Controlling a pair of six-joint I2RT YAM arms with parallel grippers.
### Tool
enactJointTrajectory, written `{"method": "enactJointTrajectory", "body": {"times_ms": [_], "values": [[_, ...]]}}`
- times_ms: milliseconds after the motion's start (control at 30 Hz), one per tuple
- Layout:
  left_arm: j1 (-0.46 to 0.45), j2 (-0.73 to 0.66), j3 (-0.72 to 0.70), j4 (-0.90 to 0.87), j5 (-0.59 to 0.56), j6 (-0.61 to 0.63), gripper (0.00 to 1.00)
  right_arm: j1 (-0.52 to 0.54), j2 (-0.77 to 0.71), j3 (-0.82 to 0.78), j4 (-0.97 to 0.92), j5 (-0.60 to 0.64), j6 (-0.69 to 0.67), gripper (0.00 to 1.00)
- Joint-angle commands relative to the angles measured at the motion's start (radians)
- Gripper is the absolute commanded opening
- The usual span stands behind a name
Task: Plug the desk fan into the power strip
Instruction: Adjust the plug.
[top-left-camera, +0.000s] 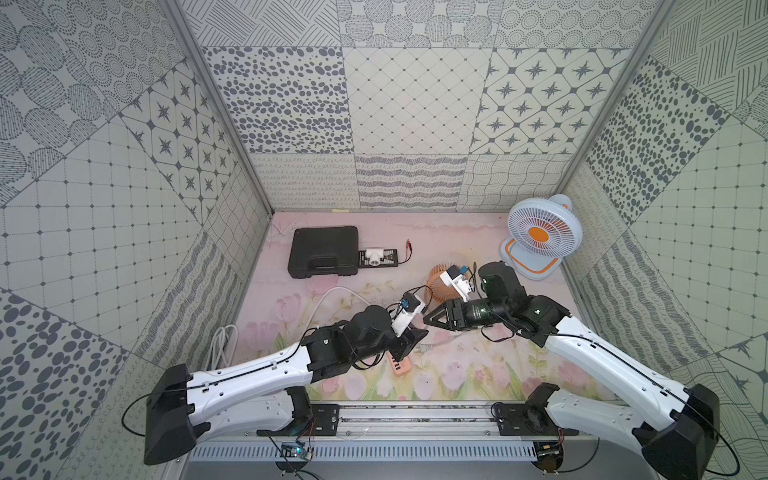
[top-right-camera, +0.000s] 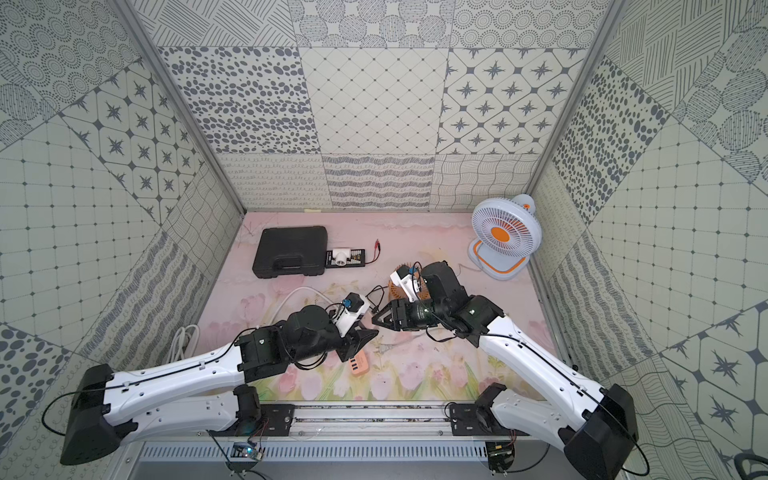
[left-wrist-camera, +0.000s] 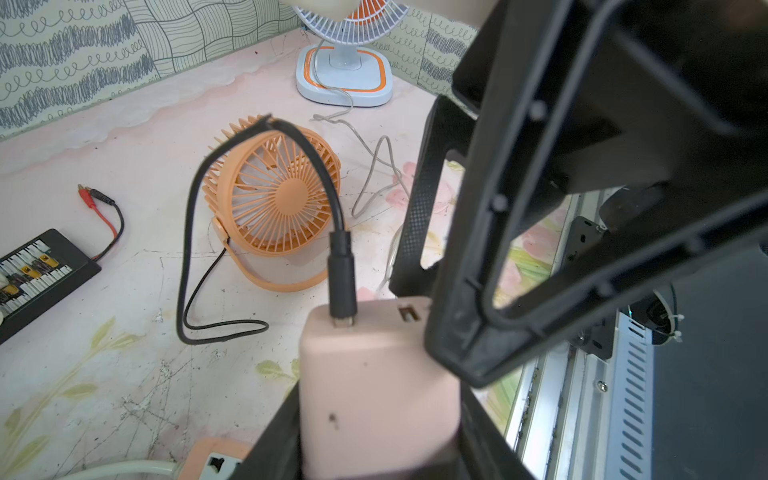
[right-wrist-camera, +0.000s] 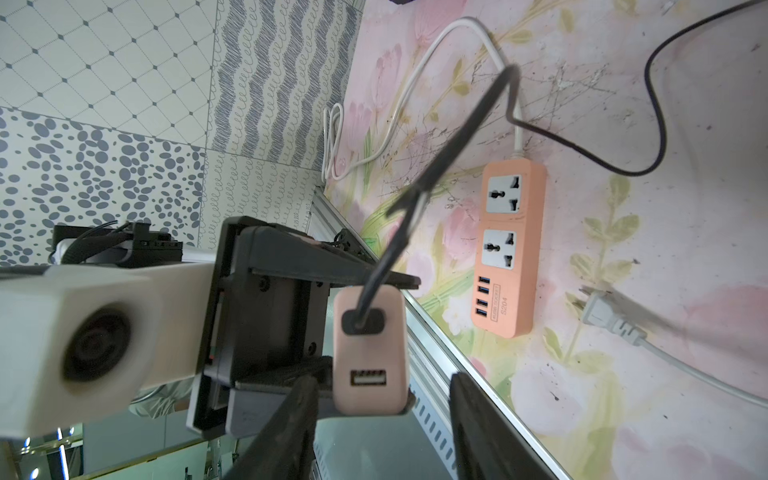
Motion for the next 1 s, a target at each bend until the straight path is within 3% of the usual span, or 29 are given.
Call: {"method": "enactJointTrajectory", "body": {"times_ms": [0, 200, 333, 567, 600, 667, 733, 833, 967], "values": [[-0.016, -0.001, 0.017, 0.016, 0.035, 0.082, 0.0, 0.007, 0.026, 0.04, 0.003, -0.004, -0.033, 0.5], [-0.018, 0.001, 0.018, 0.011, 0.051, 0.083, 0.0, 0.025, 0.055, 0.066, 0.002, -0.004, -0.046, 0.47], [-0.019, 0.001, 0.018, 0.016, 0.044, 0.081, 0.0, 0.044, 0.068, 0.07, 0.003, -0.001, -0.047, 0.37], [-0.017, 0.002, 0.018, 0.023, -0.003, 0.068, 0.0, 0.047, 0.068, 0.057, 0.003, 0.005, -0.051, 0.07], [-0.017, 0.001, 0.016, 0.026, -0.024, 0.055, 0.17, 0.047, 0.068, 0.056, 0.002, 0.012, -0.053, 0.01], [-0.017, -0.006, 0.006, 0.04, -0.066, 0.023, 0.42, 0.045, 0.064, 0.053, 0.002, 0.035, -0.065, 0.0], [-0.014, -0.029, -0.01, 0.057, -0.103, -0.021, 0.6, 0.043, 0.06, 0.049, 0.002, 0.087, -0.084, 0.0], [-0.007, -0.075, -0.019, 0.034, -0.169, -0.103, 0.71, 0.044, 0.056, 0.044, 0.003, 0.24, -0.122, 0.0], [0.0, -0.12, 0.014, -0.092, -0.274, -0.252, 0.78, 0.053, 0.076, 0.043, 0.029, 0.487, -0.169, 0.0]]}}
